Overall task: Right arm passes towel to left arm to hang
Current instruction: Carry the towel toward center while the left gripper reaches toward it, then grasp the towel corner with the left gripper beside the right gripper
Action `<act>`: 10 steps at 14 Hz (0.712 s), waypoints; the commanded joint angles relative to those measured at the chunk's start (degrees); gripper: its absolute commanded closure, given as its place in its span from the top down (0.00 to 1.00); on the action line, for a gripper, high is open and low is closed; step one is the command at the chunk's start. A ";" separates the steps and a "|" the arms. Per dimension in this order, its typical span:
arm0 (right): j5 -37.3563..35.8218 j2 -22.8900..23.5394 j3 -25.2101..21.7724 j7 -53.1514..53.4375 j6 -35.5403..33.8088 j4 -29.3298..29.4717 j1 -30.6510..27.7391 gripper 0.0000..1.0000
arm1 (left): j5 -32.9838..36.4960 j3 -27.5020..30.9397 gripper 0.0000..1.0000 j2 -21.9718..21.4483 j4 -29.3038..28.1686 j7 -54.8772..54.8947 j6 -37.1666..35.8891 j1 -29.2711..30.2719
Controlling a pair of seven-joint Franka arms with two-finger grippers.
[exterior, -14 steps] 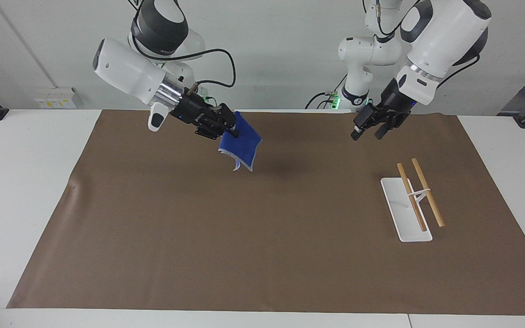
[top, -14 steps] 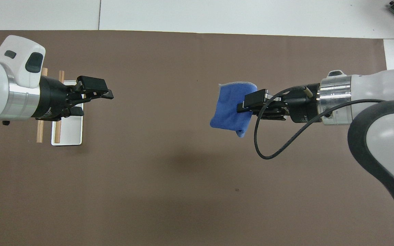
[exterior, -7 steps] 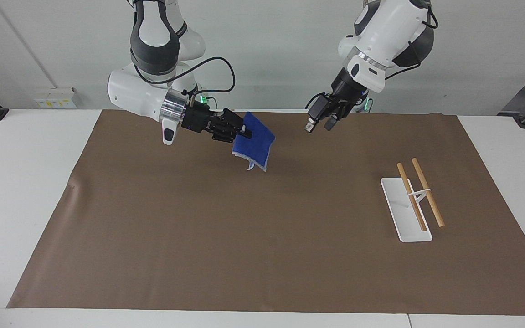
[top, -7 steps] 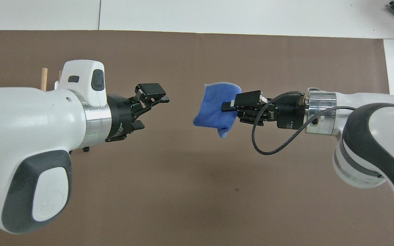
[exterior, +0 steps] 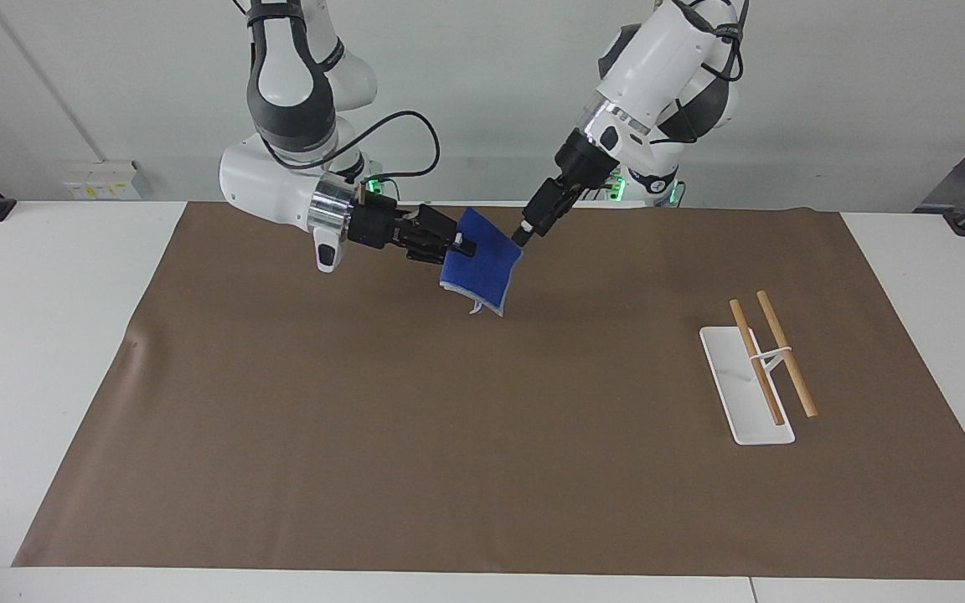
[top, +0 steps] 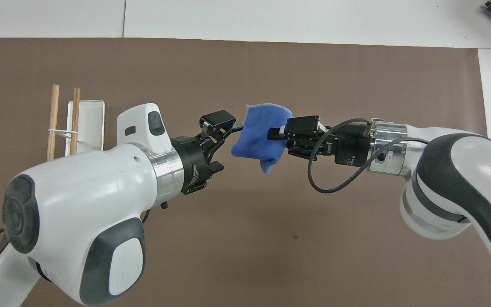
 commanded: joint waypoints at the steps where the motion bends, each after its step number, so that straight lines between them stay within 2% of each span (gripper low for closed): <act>1: 1.95 -0.99 0.24 -1.92 0.98 -1.25 -0.01 0.00 | -1.60 0.72 1.00 0.60 -2.37 -2.86 6.62 -3.16; 5: 1.95 -1.08 0.24 -1.92 1.15 -1.25 0.07 0.00 | -1.60 0.72 1.00 4.54 -2.29 -4.80 12.59 -6.41; 6: 1.95 -0.99 0.24 -1.92 1.16 -1.25 0.07 0.00 | -1.60 0.72 0.97 4.90 -2.29 -5.33 13.39 -6.51; 7: 1.95 -1.08 0.24 -1.83 1.16 -1.16 0.07 0.00 | -1.51 0.81 0.67 5.17 -2.20 -5.16 14.36 -6.51; 8: 1.95 -1.08 0.24 -1.83 1.16 -1.25 0.07 0.00 | -1.51 0.81 0.46 5.78 -2.02 -5.07 15.41 -6.42; 9: 1.95 -0.99 0.24 -1.92 1.16 -1.16 0.07 0.00 | -1.51 0.81 0.26 5.96 -1.94 -5.16 15.68 -6.42; 10: 1.95 -0.99 0.24 -1.83 1.16 -1.16 0.07 0.00 | -1.51 0.90 0.16 5.96 -1.85 -5.25 15.77 -6.33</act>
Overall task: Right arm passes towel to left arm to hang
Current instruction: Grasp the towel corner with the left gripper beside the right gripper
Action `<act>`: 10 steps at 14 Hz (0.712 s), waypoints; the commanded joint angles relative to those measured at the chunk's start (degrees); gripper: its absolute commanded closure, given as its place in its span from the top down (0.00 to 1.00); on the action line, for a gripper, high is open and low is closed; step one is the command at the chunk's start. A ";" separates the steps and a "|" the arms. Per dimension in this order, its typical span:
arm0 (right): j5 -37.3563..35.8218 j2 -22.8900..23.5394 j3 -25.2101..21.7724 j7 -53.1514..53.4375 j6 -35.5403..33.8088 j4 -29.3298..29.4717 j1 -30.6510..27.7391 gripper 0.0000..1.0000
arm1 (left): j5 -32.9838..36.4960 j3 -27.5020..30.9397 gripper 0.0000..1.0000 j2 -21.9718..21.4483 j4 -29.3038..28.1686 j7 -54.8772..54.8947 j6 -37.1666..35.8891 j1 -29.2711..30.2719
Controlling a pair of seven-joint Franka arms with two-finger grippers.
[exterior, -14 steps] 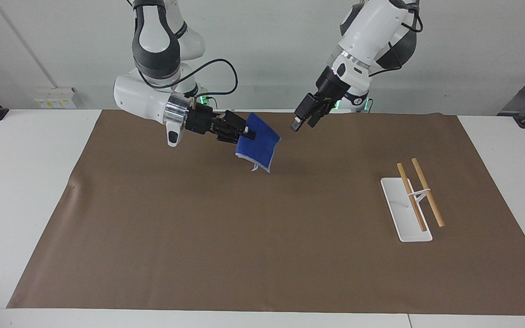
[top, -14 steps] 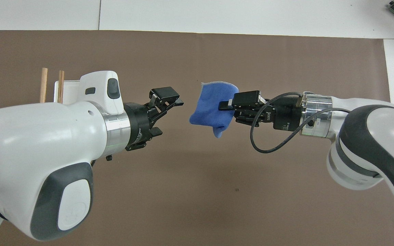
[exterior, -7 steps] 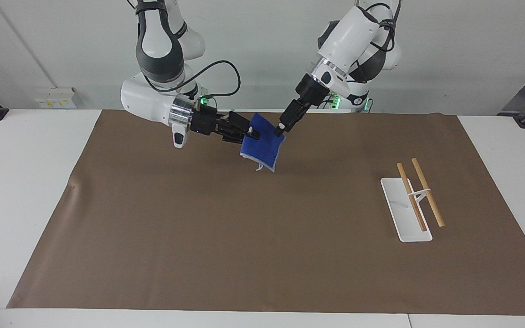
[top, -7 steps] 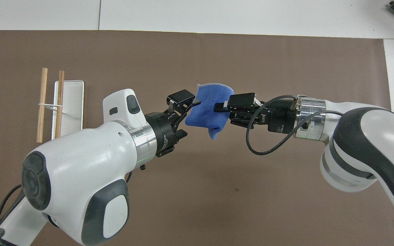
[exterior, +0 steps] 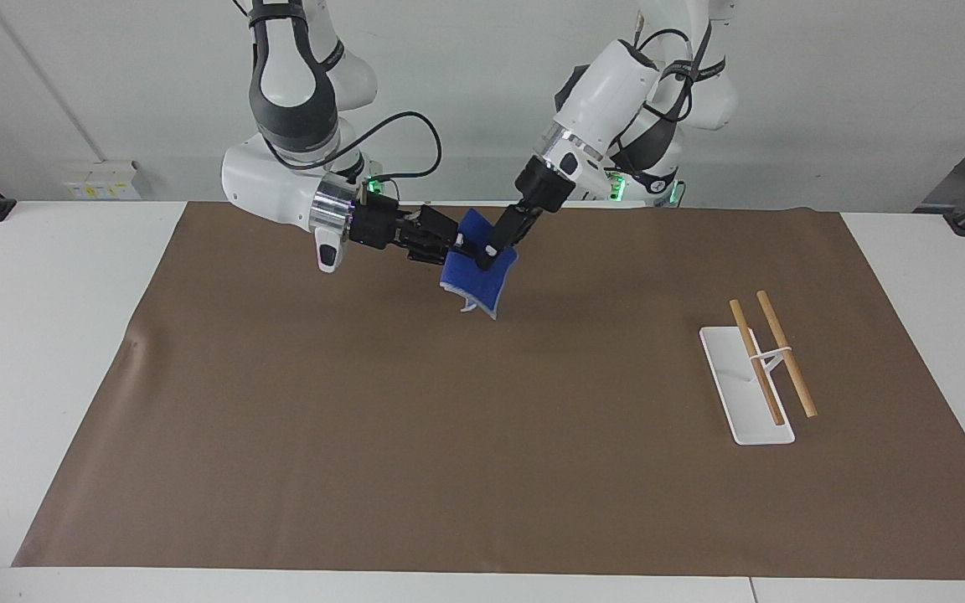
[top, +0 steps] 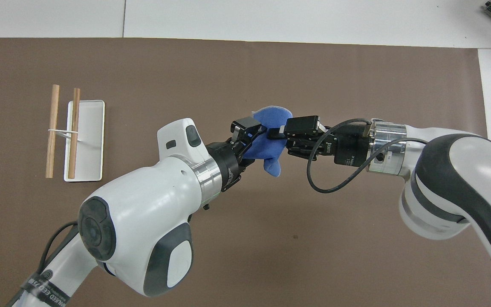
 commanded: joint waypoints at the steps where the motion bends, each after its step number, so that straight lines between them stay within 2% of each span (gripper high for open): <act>1: 1.94 -0.99 0.29 -1.81 0.85 -1.06 -0.04 0.00 | -1.04 0.73 0.12 0.18 -0.16 -0.50 1.37 -0.58; 3: 1.94 -1.08 0.29 -1.73 0.85 -1.15 -0.04 0.00 | -1.04 0.82 0.12 0.18 -0.16 -0.33 1.28 -0.05; 5: 2.02 -1.08 0.29 -1.73 0.85 -1.15 -0.04 0.00 | -1.04 1.00 0.19 0.18 0.01 -0.59 1.37 0.30; 6: 1.94 -1.08 0.29 -1.73 0.93 -1.15 -0.04 0.00 | -1.13 1.00 0.19 0.35 0.19 -1.90 1.28 1.00; 8: 1.94 -1.08 0.21 -1.29 1.02 -1.15 -0.04 0.00 | -0.96 1.08 0.00 0.36 0.19 -3.93 0.85 1.36; 10: 1.67 -0.99 0.29 -1.11 3.56 -1.15 0.66 0.00 | -0.87 1.08 0.00 0.36 0.19 -3.76 1.02 1.79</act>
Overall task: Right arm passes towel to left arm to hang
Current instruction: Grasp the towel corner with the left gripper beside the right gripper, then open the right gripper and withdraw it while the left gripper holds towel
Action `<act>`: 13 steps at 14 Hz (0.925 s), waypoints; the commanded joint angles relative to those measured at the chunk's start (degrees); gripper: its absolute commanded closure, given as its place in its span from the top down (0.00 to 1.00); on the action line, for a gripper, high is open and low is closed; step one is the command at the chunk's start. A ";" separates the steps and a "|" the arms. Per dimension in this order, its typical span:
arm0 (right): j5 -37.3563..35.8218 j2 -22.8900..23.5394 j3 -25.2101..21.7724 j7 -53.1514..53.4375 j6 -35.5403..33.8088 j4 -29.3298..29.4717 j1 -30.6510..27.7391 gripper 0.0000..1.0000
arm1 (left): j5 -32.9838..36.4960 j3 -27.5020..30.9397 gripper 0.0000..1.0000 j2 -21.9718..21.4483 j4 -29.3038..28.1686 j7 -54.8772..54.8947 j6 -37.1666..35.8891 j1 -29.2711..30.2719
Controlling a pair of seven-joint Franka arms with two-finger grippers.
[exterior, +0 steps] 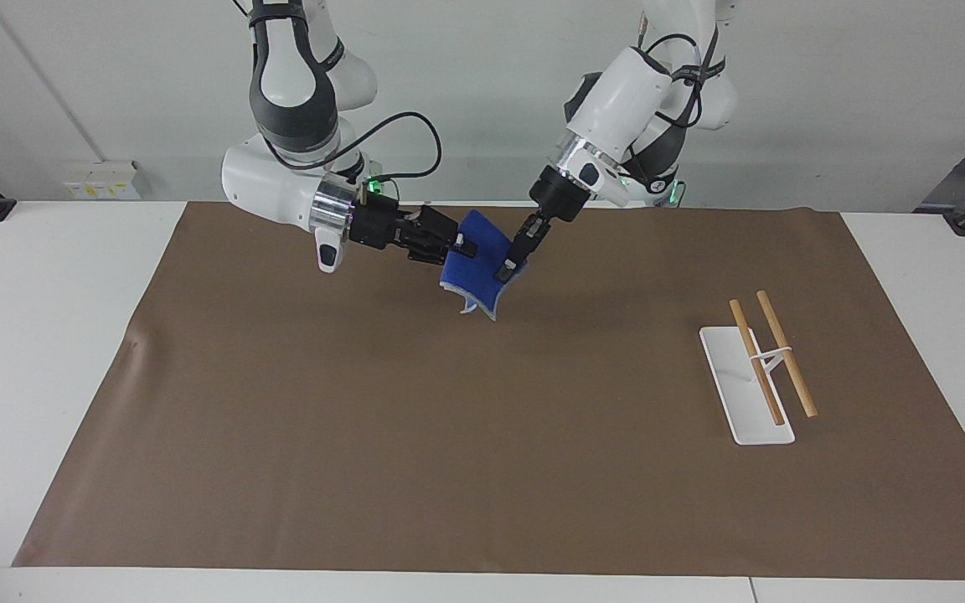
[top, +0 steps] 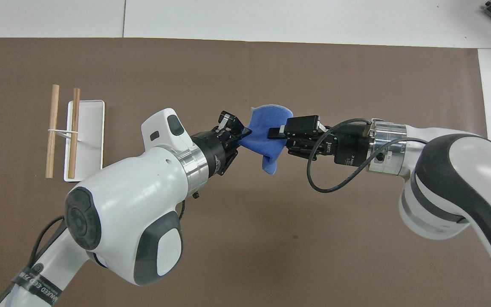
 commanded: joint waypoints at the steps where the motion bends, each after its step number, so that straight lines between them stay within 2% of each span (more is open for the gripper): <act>1: 1.32 -0.99 0.29 -0.94 4.38 -1.14 1.99 0.00 | -0.76 -0.24 0.00 0.23 0.10 -0.62 0.72 1.14; 2: 0.62 -1.07 0.29 -0.85 6.49 -1.05 2.52 0.46 | -0.33 -0.15 0.00 0.23 0.19 -0.62 0.72 1.49; 3: -1.65 -1.16 0.29 -1.02 9.29 -1.05 4.18 0.99 | -0.06 -0.15 0.00 0.23 0.28 -0.53 0.81 1.93; 5: -10.15 -1.08 0.29 -0.94 14.48 -0.70 5.16 1.00 | 0.11 -0.15 0.00 0.14 0.71 -0.35 0.81 2.72; 9: -28.07 -0.20 0.02 -0.67 15.21 -0.70 2.89 1.00 | 0.20 -0.15 0.00 0.23 0.98 -0.27 0.89 2.81; 13: -50.91 0.77 -0.07 2.04 15.21 -0.17 -1.50 1.00 | 2.66 -0.15 0.00 0.23 0.98 -0.18 0.90 5.09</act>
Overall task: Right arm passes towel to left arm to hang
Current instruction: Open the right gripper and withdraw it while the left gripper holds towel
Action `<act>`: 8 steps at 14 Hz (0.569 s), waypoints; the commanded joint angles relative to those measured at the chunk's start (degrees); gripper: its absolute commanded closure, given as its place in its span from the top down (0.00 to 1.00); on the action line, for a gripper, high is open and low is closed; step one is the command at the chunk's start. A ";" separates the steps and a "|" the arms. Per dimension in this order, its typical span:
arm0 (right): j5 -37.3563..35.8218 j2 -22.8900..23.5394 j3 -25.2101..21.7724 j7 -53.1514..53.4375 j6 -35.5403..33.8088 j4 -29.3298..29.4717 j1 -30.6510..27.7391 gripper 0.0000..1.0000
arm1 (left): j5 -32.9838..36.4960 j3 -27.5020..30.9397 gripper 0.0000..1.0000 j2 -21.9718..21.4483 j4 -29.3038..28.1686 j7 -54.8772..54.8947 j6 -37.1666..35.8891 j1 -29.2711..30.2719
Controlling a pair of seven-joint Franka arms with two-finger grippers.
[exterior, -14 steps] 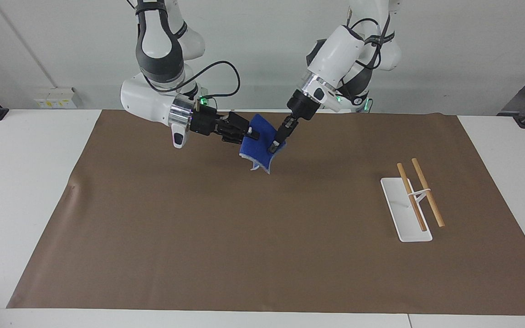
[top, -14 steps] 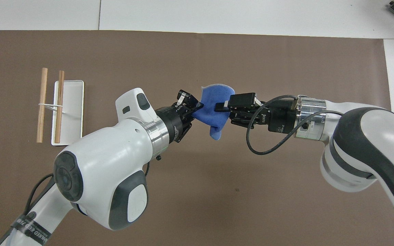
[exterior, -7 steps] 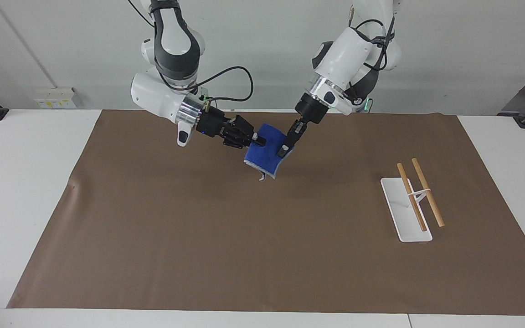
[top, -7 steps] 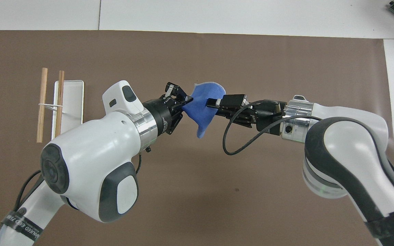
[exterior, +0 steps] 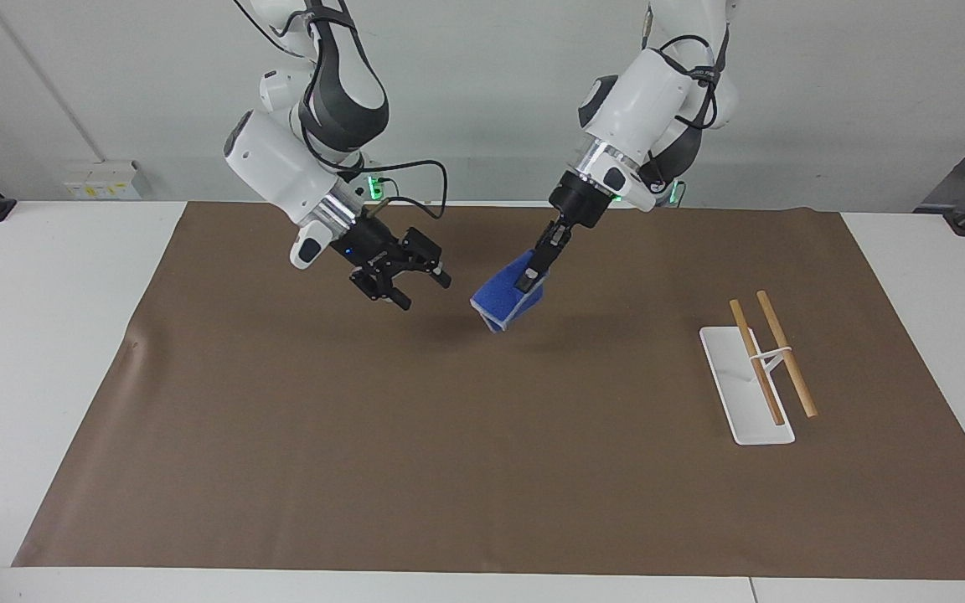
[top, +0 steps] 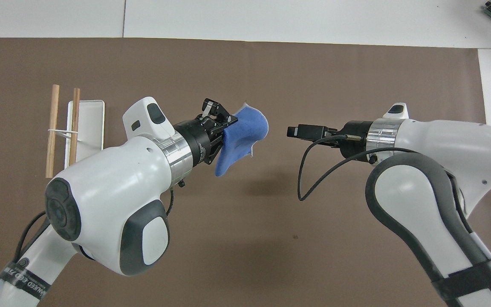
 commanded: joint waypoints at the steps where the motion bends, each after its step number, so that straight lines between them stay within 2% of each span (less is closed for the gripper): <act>1: -14.25 0.54 0.38 2.89 0.34 0.16 -2.74 1.00 | 1.82 -0.38 0.00 0.23 0.26 -0.04 0.48 2.36; 5: -37.90 0.98 0.38 13.78 -0.97 1.92 -3.98 1.00 | 3.48 -0.29 0.00 0.14 -0.53 1.01 0.39 4.90; 6: -41.08 0.90 0.38 15.81 -2.37 2.79 -4.16 1.00 | 4.44 -0.29 0.00 0.14 -0.62 1.01 0.48 5.78; 8: -42.52 0.72 0.03 16.70 -9.29 6.82 -4.86 1.00 | 6.20 -0.21 0.00 0.23 -0.62 1.01 0.48 7.80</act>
